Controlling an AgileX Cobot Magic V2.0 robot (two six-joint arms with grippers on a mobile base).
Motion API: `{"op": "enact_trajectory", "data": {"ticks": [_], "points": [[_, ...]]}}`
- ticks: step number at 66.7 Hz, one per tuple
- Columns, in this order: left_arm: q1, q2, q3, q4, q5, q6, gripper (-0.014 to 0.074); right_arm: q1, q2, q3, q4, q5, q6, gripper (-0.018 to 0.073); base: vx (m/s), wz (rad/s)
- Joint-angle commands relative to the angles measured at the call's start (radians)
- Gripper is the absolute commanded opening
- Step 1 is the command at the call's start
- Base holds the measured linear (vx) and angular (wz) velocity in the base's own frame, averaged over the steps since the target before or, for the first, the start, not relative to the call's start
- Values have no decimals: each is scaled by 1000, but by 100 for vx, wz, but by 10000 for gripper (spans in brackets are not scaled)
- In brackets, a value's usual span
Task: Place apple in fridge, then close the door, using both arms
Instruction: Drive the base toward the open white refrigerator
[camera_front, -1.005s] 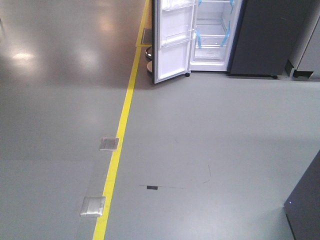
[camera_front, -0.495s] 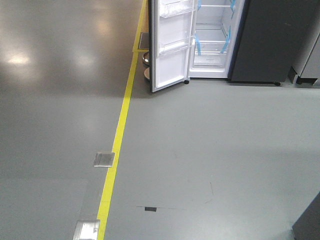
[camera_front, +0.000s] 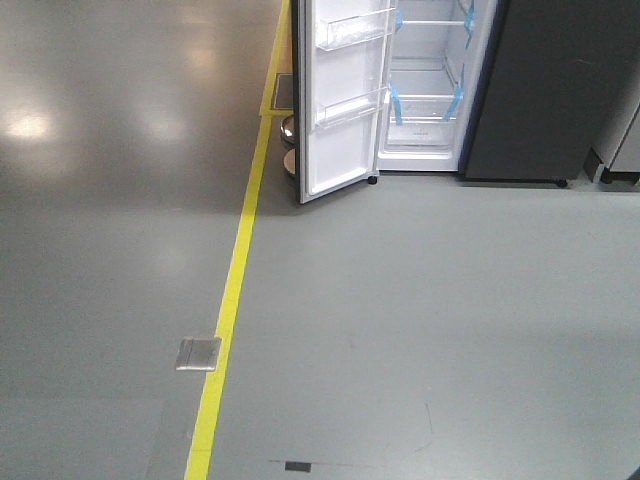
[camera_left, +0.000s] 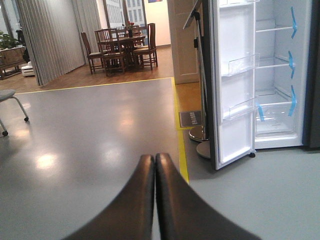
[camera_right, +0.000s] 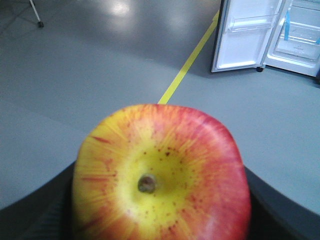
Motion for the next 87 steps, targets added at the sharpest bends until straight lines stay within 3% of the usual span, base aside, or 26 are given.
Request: {"op": "enact_trajectory", "data": {"ticks": [1, 87], "points": [[-6, -15, 28, -8, -70, -4, -6, -4, 8, -23, 25, -65, -7, 78, 26, -3], [-6, -15, 28, -8, -70, -4, -6, -4, 8, -23, 25, -66, -7, 78, 25, -4]]}}
